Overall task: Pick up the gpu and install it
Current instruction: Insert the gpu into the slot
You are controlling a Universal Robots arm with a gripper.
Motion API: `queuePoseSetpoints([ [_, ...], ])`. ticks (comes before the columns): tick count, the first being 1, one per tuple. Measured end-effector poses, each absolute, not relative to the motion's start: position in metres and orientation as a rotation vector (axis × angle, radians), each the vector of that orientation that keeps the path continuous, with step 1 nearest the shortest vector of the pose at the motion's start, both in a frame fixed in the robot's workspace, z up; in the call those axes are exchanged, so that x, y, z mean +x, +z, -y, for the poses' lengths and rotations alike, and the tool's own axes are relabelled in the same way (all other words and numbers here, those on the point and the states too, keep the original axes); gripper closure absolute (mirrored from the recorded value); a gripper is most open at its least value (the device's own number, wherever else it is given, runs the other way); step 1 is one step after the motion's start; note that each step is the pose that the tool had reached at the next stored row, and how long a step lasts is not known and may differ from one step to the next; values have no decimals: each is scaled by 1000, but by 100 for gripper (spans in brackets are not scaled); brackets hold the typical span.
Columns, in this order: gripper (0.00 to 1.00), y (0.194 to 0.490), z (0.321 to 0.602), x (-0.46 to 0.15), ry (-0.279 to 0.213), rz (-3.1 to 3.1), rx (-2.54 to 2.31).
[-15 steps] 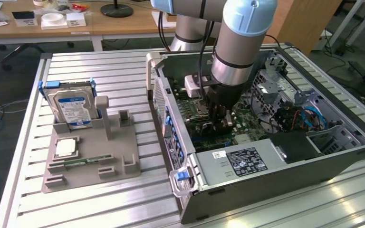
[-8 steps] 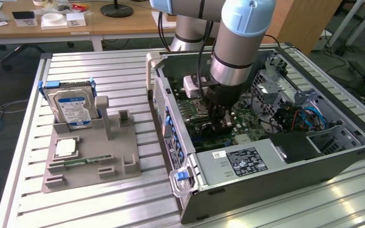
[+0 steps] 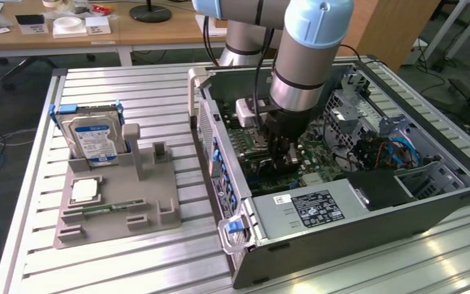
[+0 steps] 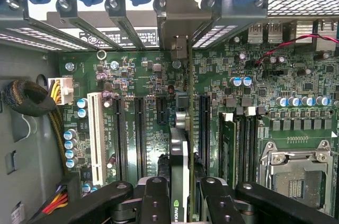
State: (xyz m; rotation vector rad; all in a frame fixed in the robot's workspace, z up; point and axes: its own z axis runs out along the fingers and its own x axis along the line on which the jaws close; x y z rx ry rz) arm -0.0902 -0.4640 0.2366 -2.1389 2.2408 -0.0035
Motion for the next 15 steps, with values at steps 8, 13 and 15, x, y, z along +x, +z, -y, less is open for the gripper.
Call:
queuePoseSetpoints([
  [8,73,236,464,-90,-3,-2241,-2139],
  [13,60,236,464,-90,-3,-2240,-2138],
  [15,55,236,464,-90,-3,-2241,-2138],
])
